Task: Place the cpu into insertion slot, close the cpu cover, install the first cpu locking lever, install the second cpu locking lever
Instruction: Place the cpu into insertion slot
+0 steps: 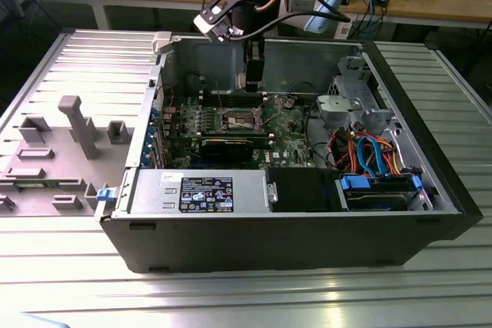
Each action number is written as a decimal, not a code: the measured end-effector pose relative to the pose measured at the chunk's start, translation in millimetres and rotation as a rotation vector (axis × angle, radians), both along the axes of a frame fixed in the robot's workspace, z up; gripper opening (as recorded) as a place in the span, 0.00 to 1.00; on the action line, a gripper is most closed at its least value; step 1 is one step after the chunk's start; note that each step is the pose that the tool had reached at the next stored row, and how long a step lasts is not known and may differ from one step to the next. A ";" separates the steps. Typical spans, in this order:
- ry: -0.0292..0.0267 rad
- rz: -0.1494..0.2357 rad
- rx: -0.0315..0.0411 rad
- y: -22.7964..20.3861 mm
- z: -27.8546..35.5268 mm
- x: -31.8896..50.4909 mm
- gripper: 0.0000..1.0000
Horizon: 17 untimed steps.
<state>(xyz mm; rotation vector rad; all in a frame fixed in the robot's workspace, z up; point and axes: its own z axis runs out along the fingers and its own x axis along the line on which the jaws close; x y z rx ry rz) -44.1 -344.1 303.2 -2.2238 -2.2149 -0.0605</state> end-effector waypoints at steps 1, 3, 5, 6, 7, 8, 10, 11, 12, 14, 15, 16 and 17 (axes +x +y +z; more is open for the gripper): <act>0.0001 0.000 -0.0003 0.3 -2.1 0.1 0.55; -0.0012 0.003 0.0001 0.6 -7.2 -1.3 0.55; -0.0088 0.009 0.0001 0.5 -10.3 -2.4 0.55; -0.0095 0.010 0.0002 0.6 -11.8 -3.1 0.55; -0.0095 0.011 0.0001 0.5 -12.5 -3.2 0.55; -0.0096 0.011 0.0000 0.5 -13.0 -3.4 0.55; -0.0095 0.011 0.0000 0.5 -13.0 -3.5 0.55; -0.0095 0.011 0.0002 0.5 -13.1 -3.5 0.55; -0.0096 0.011 0.0002 0.6 -13.1 -3.5 0.55; -0.0095 0.011 0.0002 0.6 -13.1 -3.5 0.55; -0.0096 0.011 0.0003 0.6 -13.2 -3.5 0.55; -0.0099 0.011 0.0003 0.5 -13.2 -3.5 0.55; -0.0104 0.011 0.0005 0.6 -13.6 -3.5 0.55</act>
